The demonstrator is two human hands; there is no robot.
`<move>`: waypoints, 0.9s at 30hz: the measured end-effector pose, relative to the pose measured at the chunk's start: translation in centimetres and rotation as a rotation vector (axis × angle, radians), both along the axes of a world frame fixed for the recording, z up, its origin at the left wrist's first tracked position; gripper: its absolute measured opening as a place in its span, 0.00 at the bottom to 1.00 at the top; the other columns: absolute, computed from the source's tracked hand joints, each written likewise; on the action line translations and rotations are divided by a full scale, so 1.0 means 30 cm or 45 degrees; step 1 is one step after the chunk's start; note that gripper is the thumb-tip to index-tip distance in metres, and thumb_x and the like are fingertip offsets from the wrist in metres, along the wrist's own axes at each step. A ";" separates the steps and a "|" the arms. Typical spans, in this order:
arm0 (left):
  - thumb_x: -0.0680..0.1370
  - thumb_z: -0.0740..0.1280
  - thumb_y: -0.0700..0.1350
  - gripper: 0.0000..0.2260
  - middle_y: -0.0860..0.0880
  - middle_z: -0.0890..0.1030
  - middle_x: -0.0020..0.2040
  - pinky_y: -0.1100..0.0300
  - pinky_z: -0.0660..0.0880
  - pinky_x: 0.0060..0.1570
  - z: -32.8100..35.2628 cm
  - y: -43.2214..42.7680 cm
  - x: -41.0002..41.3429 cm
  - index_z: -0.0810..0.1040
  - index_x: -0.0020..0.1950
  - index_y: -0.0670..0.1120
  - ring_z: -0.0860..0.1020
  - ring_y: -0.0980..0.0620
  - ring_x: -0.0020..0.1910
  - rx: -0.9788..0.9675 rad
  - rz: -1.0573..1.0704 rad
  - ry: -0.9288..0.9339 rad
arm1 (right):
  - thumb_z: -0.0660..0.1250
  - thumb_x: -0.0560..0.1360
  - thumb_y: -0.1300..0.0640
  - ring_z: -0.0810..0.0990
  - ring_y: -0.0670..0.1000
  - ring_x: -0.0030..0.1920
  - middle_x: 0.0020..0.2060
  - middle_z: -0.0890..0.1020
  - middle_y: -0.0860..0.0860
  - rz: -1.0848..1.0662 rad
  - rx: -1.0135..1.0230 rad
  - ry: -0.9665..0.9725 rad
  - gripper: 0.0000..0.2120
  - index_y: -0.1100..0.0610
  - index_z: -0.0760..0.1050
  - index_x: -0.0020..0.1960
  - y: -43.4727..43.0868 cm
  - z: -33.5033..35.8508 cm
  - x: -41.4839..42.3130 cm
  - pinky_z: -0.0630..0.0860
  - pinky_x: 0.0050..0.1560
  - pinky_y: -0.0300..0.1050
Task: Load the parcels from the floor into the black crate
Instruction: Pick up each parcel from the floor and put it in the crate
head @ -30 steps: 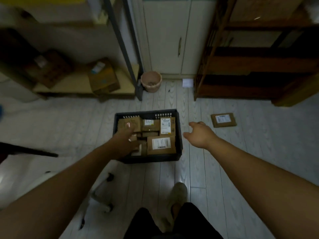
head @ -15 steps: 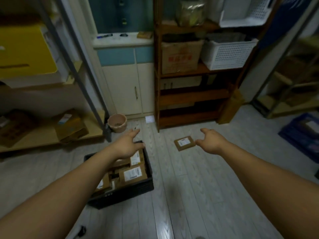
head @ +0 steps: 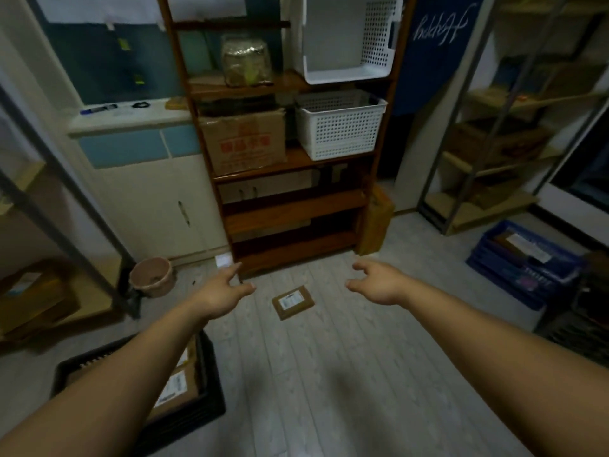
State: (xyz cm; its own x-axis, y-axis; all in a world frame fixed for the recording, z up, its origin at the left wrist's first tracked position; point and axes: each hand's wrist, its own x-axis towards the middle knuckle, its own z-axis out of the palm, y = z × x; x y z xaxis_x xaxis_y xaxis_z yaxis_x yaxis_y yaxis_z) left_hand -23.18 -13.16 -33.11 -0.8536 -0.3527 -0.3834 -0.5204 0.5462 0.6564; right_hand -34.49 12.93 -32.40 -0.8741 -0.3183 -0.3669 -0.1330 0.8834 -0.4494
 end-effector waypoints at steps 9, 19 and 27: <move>0.77 0.65 0.53 0.31 0.48 0.57 0.76 0.52 0.57 0.70 -0.133 -0.001 -0.227 0.55 0.76 0.52 0.58 0.46 0.74 -0.001 0.061 -0.116 | 0.64 0.75 0.44 0.65 0.56 0.70 0.73 0.63 0.54 0.103 0.029 -0.166 0.33 0.54 0.58 0.75 -0.019 -0.179 -0.318 0.65 0.66 0.49; 0.76 0.66 0.52 0.31 0.44 0.62 0.74 0.51 0.63 0.66 -0.476 -0.226 -0.649 0.57 0.75 0.49 0.65 0.43 0.70 0.312 0.404 -0.392 | 0.64 0.76 0.44 0.65 0.55 0.70 0.73 0.63 0.55 0.073 0.037 -0.383 0.32 0.55 0.58 0.75 -0.144 -0.392 -0.761 0.65 0.65 0.46; 0.77 0.66 0.50 0.33 0.41 0.60 0.75 0.53 0.62 0.68 -0.642 -0.257 -0.848 0.53 0.76 0.46 0.65 0.42 0.70 0.310 0.459 -0.518 | 0.64 0.76 0.44 0.67 0.54 0.69 0.72 0.64 0.56 0.148 0.146 -0.511 0.33 0.55 0.57 0.75 -0.183 -0.623 -1.113 0.63 0.57 0.38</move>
State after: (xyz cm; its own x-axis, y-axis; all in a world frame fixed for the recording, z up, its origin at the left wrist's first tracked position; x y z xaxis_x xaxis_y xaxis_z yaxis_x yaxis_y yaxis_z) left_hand -48.62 -20.88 -52.37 -0.4639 -0.4539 -0.7608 -0.8810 0.1465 0.4498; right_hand -67.88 7.45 -51.10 -0.6153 -0.3438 -0.7093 -0.0692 0.9200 -0.3859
